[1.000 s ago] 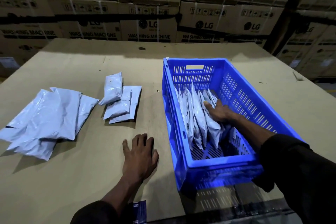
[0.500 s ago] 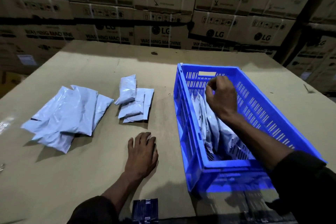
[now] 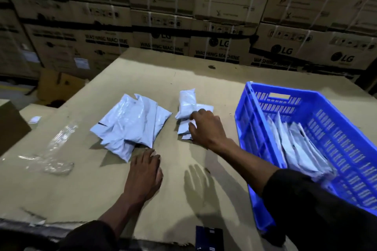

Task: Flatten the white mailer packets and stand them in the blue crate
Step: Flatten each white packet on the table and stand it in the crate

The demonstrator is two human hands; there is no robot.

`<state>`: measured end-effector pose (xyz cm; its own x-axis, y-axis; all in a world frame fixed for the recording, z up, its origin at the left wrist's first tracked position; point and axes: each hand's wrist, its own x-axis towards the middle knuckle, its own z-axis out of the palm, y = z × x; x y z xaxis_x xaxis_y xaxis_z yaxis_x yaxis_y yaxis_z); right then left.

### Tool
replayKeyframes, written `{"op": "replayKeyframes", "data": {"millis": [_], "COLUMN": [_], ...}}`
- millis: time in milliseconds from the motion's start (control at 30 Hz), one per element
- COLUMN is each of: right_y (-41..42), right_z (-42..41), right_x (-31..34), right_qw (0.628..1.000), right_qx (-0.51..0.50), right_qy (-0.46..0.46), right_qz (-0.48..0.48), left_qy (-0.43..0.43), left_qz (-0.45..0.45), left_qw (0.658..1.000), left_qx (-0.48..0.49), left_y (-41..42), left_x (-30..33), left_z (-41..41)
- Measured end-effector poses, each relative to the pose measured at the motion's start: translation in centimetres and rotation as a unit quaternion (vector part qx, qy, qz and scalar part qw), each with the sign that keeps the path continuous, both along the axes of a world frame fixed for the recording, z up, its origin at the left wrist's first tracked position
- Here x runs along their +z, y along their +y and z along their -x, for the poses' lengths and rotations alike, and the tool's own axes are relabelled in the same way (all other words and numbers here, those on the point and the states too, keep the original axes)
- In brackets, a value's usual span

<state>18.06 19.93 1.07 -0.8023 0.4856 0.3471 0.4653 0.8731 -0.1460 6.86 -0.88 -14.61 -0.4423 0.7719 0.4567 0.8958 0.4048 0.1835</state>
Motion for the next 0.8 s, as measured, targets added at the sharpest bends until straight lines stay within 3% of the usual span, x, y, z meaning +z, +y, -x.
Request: {"op": "replayKeyframes", "data": {"millis": [233, 800], "right_y": [-1.2, 4.5], "right_z": [4.2, 15.1], "right_x": [-7.5, -8.9], "right_qw": [0.997, 0.977], "right_qx": [-0.019, -0.148], "right_qy": [-0.059, -0.154], "right_qz": [-0.036, -0.006], "left_qy": [-0.021, -0.065], "left_qz": [0.052, 0.076], "left_qw": [0.998, 0.994], "left_qx": [-0.006, 0.054], "left_y": [0.2, 2.7], "left_x": [-0.4, -1.1], "left_z": [2.3, 4.8]}}
